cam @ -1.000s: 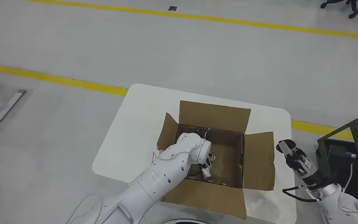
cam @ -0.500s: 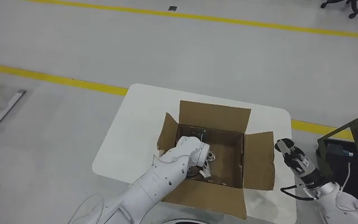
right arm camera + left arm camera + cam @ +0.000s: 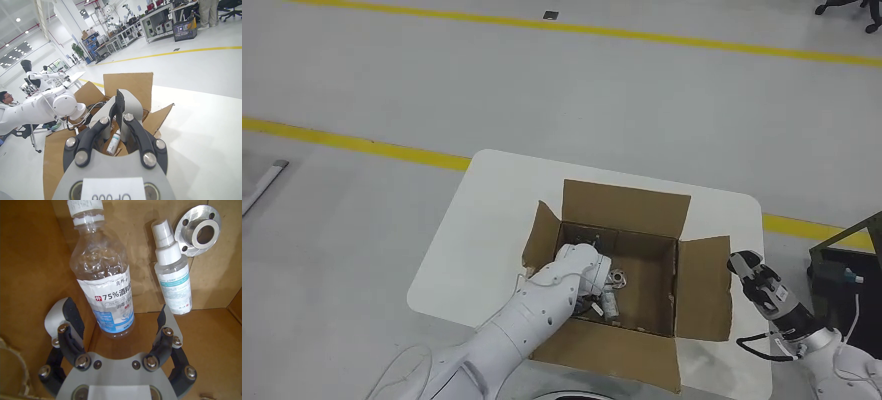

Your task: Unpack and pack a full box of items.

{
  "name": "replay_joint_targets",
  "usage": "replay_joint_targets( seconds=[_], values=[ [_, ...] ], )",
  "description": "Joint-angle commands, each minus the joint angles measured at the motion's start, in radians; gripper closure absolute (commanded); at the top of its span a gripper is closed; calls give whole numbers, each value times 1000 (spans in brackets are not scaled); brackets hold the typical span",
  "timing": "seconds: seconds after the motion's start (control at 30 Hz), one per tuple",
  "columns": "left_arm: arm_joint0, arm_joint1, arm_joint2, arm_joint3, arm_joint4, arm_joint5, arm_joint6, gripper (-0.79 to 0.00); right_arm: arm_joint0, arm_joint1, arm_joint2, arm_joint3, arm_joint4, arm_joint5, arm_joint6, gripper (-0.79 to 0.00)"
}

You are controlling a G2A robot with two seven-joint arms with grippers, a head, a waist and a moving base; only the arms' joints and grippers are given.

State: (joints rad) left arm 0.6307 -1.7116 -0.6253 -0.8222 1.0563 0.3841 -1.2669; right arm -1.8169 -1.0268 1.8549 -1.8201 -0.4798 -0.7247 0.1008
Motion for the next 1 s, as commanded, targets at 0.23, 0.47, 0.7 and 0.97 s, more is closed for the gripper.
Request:
replay_joint_targets(
  seconds=[0.23,0.47,0.7,0.97],
  values=[
    [-8,-23,7,67,1,-12,39,-785,6,-3,2,7,-6,2,2,0],
    [-16,-41,14,108,10,-11,49,-536,14,-6,0,12,-7,4,9,0],
    [-22,-56,17,147,23,-9,62,-139,21,-8,-3,16,-7,6,16,0],
    [-36,-65,10,129,35,-21,49,0,25,-10,12,24,-2,16,21,-188]
  ],
)
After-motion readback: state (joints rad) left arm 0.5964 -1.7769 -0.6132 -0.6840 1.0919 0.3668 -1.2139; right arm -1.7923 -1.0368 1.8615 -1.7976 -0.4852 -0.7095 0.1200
